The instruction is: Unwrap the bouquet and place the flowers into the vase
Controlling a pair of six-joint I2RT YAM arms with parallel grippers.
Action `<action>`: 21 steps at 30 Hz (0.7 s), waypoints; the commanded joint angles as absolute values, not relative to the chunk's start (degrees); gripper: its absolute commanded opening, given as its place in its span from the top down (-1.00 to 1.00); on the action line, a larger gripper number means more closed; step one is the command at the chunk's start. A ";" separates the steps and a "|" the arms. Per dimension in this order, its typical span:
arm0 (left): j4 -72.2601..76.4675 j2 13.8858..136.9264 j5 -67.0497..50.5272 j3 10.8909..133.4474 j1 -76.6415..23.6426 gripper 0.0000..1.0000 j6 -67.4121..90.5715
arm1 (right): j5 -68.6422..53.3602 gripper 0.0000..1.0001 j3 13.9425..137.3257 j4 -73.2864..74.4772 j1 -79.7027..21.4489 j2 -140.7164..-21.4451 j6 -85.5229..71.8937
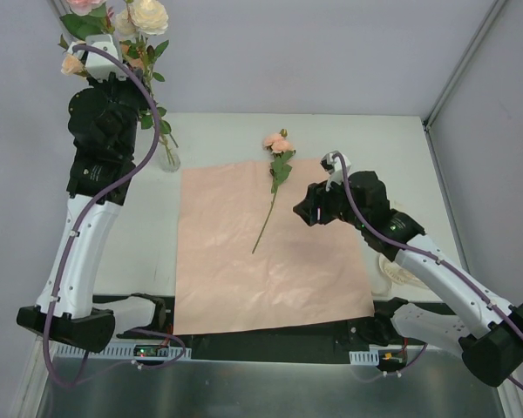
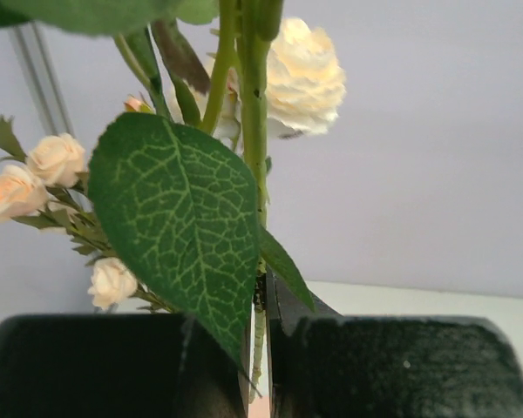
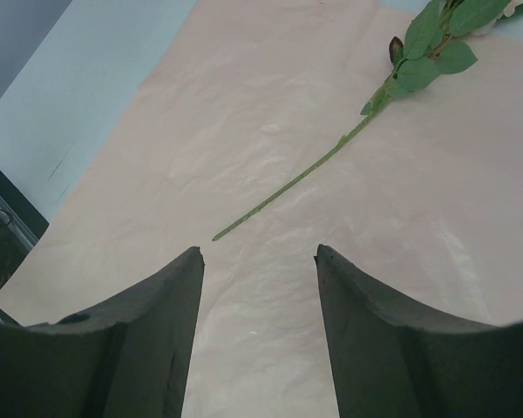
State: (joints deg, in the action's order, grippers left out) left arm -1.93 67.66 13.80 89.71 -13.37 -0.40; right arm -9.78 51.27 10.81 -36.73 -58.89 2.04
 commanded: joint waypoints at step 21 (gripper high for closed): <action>16.08 78.84 20.39 97.12 -7.74 1.00 -4.48 | -7.38 -0.14 54.32 11.69 -36.74 -58.53 3.78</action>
